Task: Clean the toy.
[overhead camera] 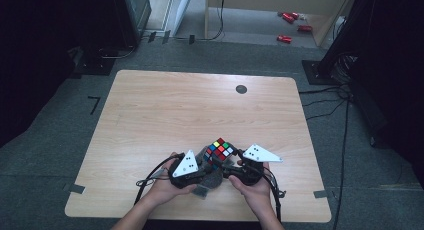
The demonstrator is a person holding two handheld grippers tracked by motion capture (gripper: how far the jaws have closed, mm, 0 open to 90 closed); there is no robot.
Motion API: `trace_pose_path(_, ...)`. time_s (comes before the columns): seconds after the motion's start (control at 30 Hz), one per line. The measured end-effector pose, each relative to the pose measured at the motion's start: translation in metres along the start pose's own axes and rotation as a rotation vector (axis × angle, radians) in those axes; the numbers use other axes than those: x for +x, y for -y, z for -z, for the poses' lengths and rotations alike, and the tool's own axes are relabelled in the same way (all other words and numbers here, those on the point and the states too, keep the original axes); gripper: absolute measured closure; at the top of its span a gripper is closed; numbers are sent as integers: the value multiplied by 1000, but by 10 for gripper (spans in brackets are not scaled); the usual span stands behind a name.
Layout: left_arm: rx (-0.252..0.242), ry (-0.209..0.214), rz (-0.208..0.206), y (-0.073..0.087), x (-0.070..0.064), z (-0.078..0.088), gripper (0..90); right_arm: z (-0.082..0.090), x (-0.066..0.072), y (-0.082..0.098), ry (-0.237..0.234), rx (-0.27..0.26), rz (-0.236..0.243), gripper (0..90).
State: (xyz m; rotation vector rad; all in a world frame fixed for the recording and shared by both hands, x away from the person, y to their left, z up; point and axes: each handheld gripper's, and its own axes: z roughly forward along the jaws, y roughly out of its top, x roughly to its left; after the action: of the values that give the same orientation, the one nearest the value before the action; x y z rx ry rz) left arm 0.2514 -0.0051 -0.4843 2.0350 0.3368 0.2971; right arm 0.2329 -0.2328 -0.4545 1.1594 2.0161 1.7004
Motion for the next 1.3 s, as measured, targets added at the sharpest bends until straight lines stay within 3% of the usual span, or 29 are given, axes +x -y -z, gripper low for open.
trace_pose_path(0.17, -15, -8, 35, 1, 8, 5, 753, 3, -9, 3, 36, -5, -26, 343)
trace_pose_path(0.3, -13, -23, 60, 2, 10, 4, 749, 3, -6, 2, 27, -4, -27, 343)
trace_pose_path(0.5, -3, 2, 10, 1, 2, 1, 736, 1, -5, 2, 28, -2, -24, 343)
trace_pose_path(0.63, -9, -30, 40, 2, 10, 5, 735, 3, -11, 3, 63, 0, -28, 343)
trace_pose_path(0.73, -5, -46, 71, 3, 13, 6, 738, 4, -11, 3, 53, 5, -35, 343)
trace_pose_path(0.93, 14, 5, 14, 1, -1, -2, 735, -2, -4, 4, 38, 4, -30, 343)
trace_pose_path(1.0, 9, -11, 7, 1, 0, -1, 733, -1, -7, 5, 43, 1, -43, 343)
trace_pose_path(1.13, -10, -52, 51, 1, 11, 6, 738, 3, -13, 5, 74, 2, -48, 343)
trace_pose_path(1.2, -11, -63, 69, 2, 13, 7, 740, 3, -13, 5, 69, 5, -52, 343)
trace_pose_path(1.3, 16, -62, 60, 3, 9, 1, 734, 0, -9, 5, 52, 11, -49, 343)
